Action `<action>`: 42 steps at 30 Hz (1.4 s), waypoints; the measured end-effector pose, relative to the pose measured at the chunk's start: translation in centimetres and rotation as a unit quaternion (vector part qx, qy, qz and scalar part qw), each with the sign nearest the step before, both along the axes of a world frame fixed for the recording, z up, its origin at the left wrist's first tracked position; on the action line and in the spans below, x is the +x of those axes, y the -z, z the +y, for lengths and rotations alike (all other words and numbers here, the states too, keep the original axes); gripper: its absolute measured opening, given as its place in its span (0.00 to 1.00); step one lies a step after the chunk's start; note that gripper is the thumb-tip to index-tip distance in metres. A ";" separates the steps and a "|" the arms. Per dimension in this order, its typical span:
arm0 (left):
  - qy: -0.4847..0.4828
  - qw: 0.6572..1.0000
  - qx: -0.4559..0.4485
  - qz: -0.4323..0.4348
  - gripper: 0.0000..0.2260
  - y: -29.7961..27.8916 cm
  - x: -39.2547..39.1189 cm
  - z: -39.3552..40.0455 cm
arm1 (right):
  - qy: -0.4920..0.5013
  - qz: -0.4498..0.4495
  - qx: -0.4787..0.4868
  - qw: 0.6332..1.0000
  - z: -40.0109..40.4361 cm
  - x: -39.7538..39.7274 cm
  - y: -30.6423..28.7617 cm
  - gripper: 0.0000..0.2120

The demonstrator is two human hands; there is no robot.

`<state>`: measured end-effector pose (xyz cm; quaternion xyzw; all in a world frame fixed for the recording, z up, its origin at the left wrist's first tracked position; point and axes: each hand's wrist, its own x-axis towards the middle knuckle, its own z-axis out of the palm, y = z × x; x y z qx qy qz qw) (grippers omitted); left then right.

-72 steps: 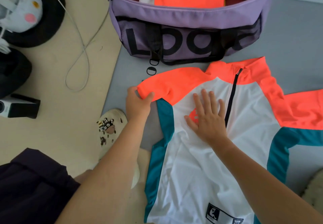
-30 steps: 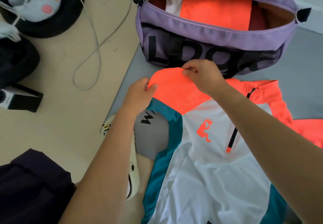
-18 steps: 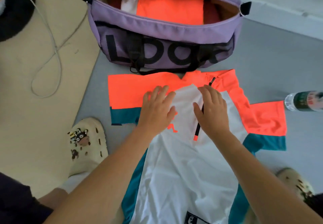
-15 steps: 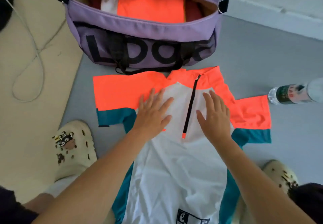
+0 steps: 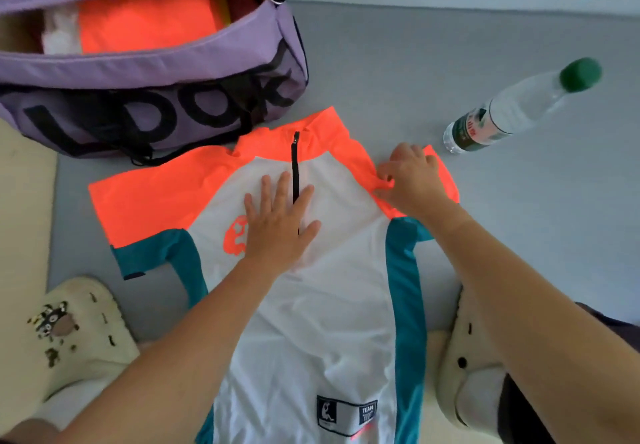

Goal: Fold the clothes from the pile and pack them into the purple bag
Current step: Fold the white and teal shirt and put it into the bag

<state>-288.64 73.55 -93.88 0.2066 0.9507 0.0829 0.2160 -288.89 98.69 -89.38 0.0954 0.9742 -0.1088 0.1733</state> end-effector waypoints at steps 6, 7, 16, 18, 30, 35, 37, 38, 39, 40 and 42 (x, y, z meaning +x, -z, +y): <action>0.002 1.000 -0.003 0.009 0.30 0.1 0.2 0.1 | 0.054 -0.030 -0.149 0.987 1.2 0.8 -0.8 0.13; 0.002 1.000 -0.001 0.008 0.30 0.0 0.2 0.2 | 0.065 -0.045 -0.105 0.991 1.7 1.0 -0.8 0.11; -0.125 0.974 0.119 0.149 0.25 -1.9 -4.2 -0.5 | 0.099 -0.085 0.134 0.982 2.2 1.4 -0.5 0.21; -0.174 0.964 0.126 0.155 0.24 -2.4 -6.5 -1.0 | 0.151 -0.009 -0.012 0.988 0.8 -0.5 -0.1 0.25; -0.316 0.894 0.299 -0.106 0.14 -2.8 -13.8 -0.7 | 0.210 0.032 -0.246 0.946 -2.3 -7.7 1.4 0.16; -0.328 0.844 0.390 -0.166 0.09 -2.5 -13.9 -2.1 | 0.237 0.006 -0.357 0.904 -1.2 -7.4 1.0 0.11; -0.260 0.911 0.286 -0.143 0.11 -2.1 -14.2 -2.7 | 0.177 -0.059 -0.276 0.943 -0.7 -7.4 1.3 0.12; -0.237 0.930 0.260 -0.102 0.11 -2.1 -14.4 -2.8 | 0.148 -0.058 -0.250 0.955 -0.5 -7.5 1.4 0.11; -0.228 0.937 0.261 -0.050 0.11 -2.3 -14.6 -2.9 | 0.139 -0.029 -0.248 0.958 -0.5 -7.7 1.5 0.09; -0.227 0.935 0.274 0.004 0.11 -2.6 -14.6 -2.8 | 0.153 0.014 -0.255 0.955 -0.6 -7.8 1.4 0.08; -0.229 0.928 0.281 0.083 0.13 -3.2 -14.2 -2.3 | 0.200 0.100 -0.230 0.947 -0.7 -7.7 1.3 0.07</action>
